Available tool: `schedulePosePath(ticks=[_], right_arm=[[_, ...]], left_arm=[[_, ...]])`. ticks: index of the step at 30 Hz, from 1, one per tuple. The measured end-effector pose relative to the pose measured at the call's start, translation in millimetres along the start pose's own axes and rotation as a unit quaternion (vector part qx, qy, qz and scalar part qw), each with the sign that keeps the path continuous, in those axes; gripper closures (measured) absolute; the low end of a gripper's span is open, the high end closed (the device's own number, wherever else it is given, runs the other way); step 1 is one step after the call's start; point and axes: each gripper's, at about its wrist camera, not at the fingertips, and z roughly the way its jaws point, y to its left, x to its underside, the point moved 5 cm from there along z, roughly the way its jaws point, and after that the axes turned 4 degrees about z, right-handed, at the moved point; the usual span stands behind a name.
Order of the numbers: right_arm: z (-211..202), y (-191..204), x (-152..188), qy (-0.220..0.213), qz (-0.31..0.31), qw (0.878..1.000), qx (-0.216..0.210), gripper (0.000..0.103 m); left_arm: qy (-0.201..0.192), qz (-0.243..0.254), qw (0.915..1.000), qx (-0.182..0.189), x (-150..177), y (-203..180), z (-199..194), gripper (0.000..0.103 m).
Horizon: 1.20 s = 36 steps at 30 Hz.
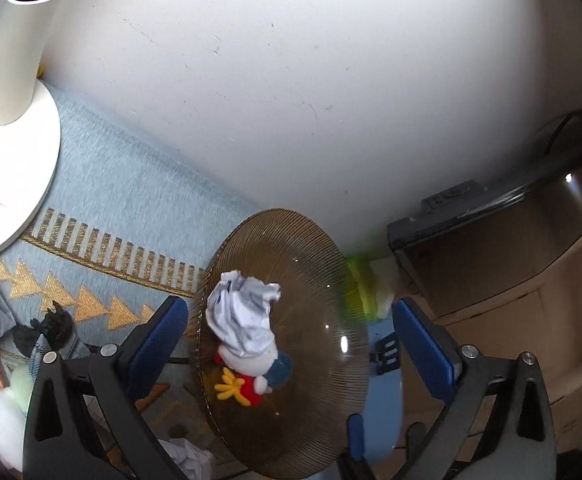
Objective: Organize objects
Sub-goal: 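Carry the paper ball into the amber bowl with the left tool while the right tool drops the plush there, then withdraw both open tools from the bowl back over the paper balls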
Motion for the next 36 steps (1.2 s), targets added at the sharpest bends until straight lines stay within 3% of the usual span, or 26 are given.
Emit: schedulePosePath(ticks=[4,8,9,11,12,13,14,15,16,17,18,22,26,27,29,33,34,36], right_arm=[[0,4,1,0.005,0.004,1.0,-0.015,0.01],[-6,11,2,-0.001,0.013,0.999,-0.043,0.0],[-8,14,3,-0.002,0.011,0.999,-0.048,0.0],[-11,23,4,-0.002,0.001,0.998,-0.061,0.0],[-12,28,5,-0.001,-0.004,0.998,-0.068,0.0],[-12,33,7,0.004,-0.012,0.997,-0.078,0.0],[-12,39,10,0.014,-0.021,0.996,-0.087,0.0],[-11,45,14,0.024,-0.029,0.995,-0.096,0.0],[-10,51,18,0.038,-0.036,0.993,-0.109,0.0],[-10,57,22,0.049,-0.042,0.99,-0.122,0.0],[-11,63,26,0.059,-0.047,0.988,-0.136,0.0],[-18,89,46,0.091,-0.082,0.975,-0.183,0.0],[-25,112,67,0.102,-0.139,0.965,-0.199,0.0],[-25,115,73,0.105,-0.151,0.963,-0.199,0.0],[-21,118,84,0.121,-0.164,0.96,-0.195,0.0],[-7,118,101,0.155,-0.164,0.956,-0.186,0.0],[-5,118,104,0.159,-0.166,0.956,-0.184,0.0],[-3,116,107,0.159,-0.172,0.957,-0.172,0.0]], left_arm=[[-0.054,-0.002,0.9979,0.034,-3,-18,-29,0.001],[-0.119,0.046,0.9902,0.057,-3,-57,-73,0.001],[-0.137,0.071,0.9873,0.039,1,-65,-88,0.0],[-0.183,0.135,0.9726,-0.051,10,-77,-119,0.0],[-0.212,0.172,0.9544,-0.121,10,-80,-144,0.0],[-0.242,0.21,0.9283,-0.189,16,-83,-162,0.0],[-0.27,0.248,0.8964,-0.249,20,-84,-187,0.0],[-0.294,0.282,0.8633,-0.297,23,-83,-209,0.0],[-0.311,0.31,0.8374,-0.326,30,-82,-226,0.0],[-0.32,0.33,0.8199,-0.341,34,-80,-244,0.0],[-0.324,0.345,0.8092,-0.349,44,-76,-253,0.0],[-0.302,0.384,0.7918,-0.367,70,-46,-294,0.0],[-0.282,0.377,0.749,-0.467,70,-4,-333,0.0],[-0.264,0.359,0.7441,-0.498,69,13,-337,0.0],[-0.238,0.309,0.7484,-0.537,65,42,-355,0.0],[-0.227,0.227,0.7879,-0.526,62,93,-393,0.0],[-0.226,0.211,0.7946,-0.522,63,102,-400,0.0],[-0.222,0.189,0.7976,-0.528,64,120,-408,0.0]])
